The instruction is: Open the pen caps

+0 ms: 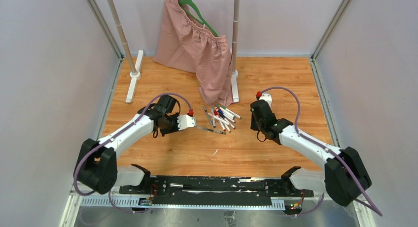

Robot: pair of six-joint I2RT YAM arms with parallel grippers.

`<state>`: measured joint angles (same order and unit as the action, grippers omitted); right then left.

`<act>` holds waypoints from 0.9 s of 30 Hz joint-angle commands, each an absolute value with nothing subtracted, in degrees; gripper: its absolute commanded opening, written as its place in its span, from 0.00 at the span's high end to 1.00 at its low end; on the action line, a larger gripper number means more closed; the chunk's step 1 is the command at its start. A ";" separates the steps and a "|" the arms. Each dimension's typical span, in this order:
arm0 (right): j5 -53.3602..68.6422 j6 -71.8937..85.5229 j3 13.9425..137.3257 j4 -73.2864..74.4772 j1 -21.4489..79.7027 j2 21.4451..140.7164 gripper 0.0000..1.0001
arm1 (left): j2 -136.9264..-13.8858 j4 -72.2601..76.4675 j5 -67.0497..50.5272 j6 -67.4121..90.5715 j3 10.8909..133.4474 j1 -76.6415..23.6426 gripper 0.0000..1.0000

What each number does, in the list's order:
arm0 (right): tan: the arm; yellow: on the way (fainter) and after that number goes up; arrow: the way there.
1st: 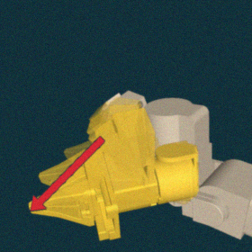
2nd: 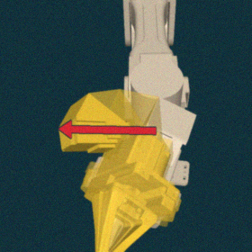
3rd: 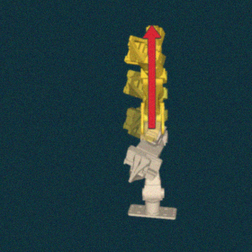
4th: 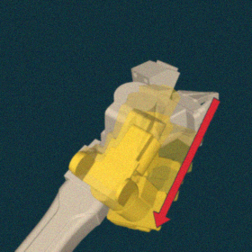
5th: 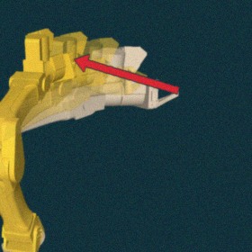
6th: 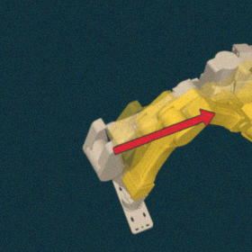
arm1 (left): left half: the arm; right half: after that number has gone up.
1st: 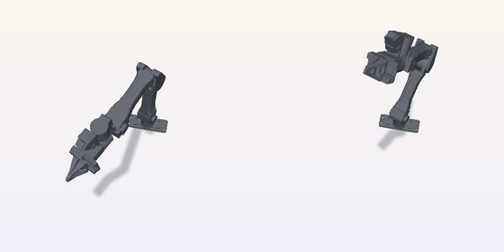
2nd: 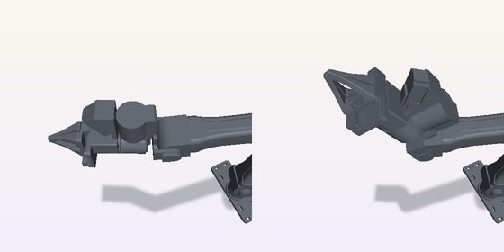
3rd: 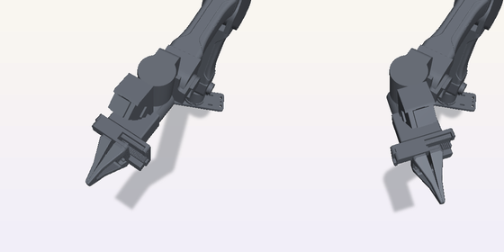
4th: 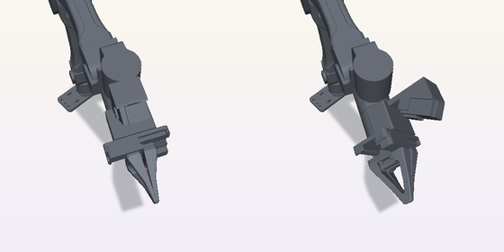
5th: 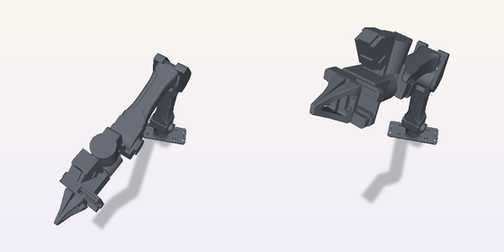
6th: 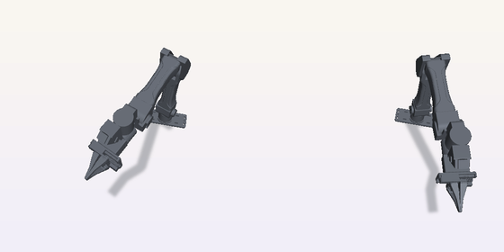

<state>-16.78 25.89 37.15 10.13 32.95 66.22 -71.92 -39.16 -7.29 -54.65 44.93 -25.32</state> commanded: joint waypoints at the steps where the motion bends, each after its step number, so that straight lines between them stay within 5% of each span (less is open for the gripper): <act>1: -24.43 25.36 37.23 8.02 31.78 71.72 1.00 | -76.87 -34.84 -8.90 -49.85 44.09 -22.27 1.00; 11: -23.83 22.95 37.79 1.78 30.15 83.26 0.88 | -81.27 -26.01 -9.54 -44.65 41.53 -22.14 0.99; 20: -19.90 24.52 34.56 0.70 28.20 82.64 0.66 | -83.71 -24.96 -8.94 -46.05 39.76 -22.15 0.74; 27: -18.46 24.04 35.15 2.41 27.95 78.55 0.57 | -82.64 -30.37 -11.55 -45.70 43.06 -22.15 0.38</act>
